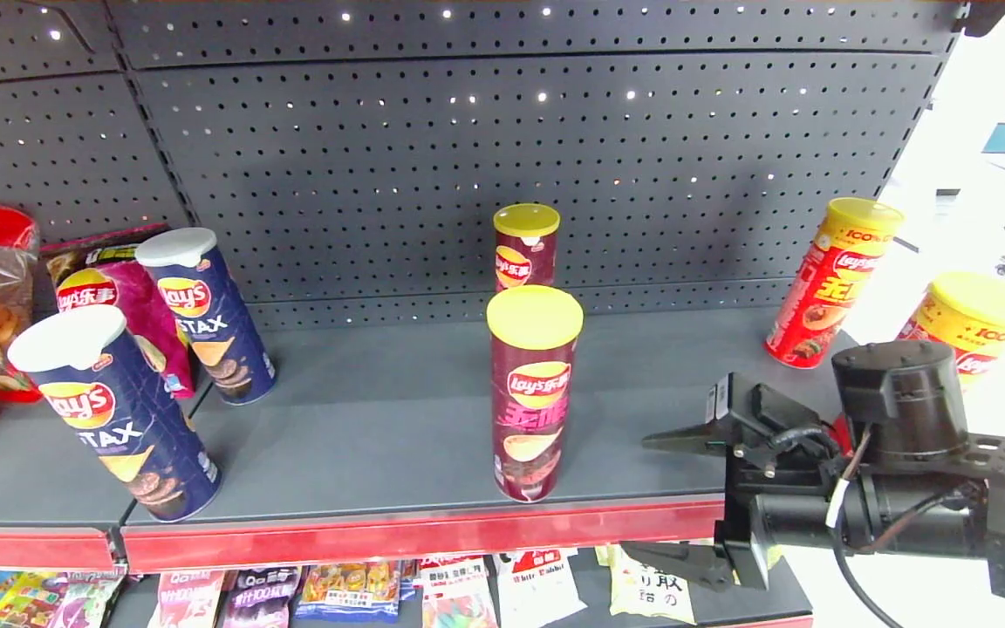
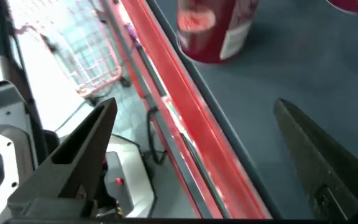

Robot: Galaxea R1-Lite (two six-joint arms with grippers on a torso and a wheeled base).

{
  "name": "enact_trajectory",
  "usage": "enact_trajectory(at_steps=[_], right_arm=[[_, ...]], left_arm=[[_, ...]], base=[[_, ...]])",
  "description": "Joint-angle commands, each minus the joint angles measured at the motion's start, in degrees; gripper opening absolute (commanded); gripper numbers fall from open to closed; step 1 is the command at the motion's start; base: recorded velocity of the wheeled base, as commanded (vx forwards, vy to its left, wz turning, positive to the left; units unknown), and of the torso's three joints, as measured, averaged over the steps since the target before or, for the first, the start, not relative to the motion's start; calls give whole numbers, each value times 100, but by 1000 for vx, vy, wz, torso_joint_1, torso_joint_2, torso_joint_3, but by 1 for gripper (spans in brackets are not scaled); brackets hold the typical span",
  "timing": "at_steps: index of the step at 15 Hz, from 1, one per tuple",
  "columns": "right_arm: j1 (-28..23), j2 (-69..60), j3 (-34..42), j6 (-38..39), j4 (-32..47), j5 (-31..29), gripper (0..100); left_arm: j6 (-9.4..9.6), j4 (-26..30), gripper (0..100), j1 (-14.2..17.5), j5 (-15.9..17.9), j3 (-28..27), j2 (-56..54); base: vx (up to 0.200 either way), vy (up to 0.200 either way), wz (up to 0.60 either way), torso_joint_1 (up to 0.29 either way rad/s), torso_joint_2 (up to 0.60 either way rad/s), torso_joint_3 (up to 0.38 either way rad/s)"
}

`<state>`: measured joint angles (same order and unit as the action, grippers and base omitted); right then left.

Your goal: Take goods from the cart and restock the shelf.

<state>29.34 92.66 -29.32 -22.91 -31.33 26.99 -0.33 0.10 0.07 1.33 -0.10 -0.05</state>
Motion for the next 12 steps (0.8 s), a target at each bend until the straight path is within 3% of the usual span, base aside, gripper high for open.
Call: enact_trajectory(at_steps=[1,4,8,12], right_arm=[[19,-169,-48,14,-14,-247,100],[36,-161,-215,32,-14,-765,100],[45,-99,-215,41,-14,-862,100],[133,-108,-215,76,-14,-1469,100]], left_arm=[[-2,-1,100,1,-1,1,5],[-2,-1,100,1,-1,1,5],[-2,-1,100,10,-1,1,5],[-2,-1,100,1,-1,1,5]], base=[[0,0,0,0,0,0],[0,0,0,0,0,0],[0,0,0,0,0,0],[0,0,0,0,0,0]])
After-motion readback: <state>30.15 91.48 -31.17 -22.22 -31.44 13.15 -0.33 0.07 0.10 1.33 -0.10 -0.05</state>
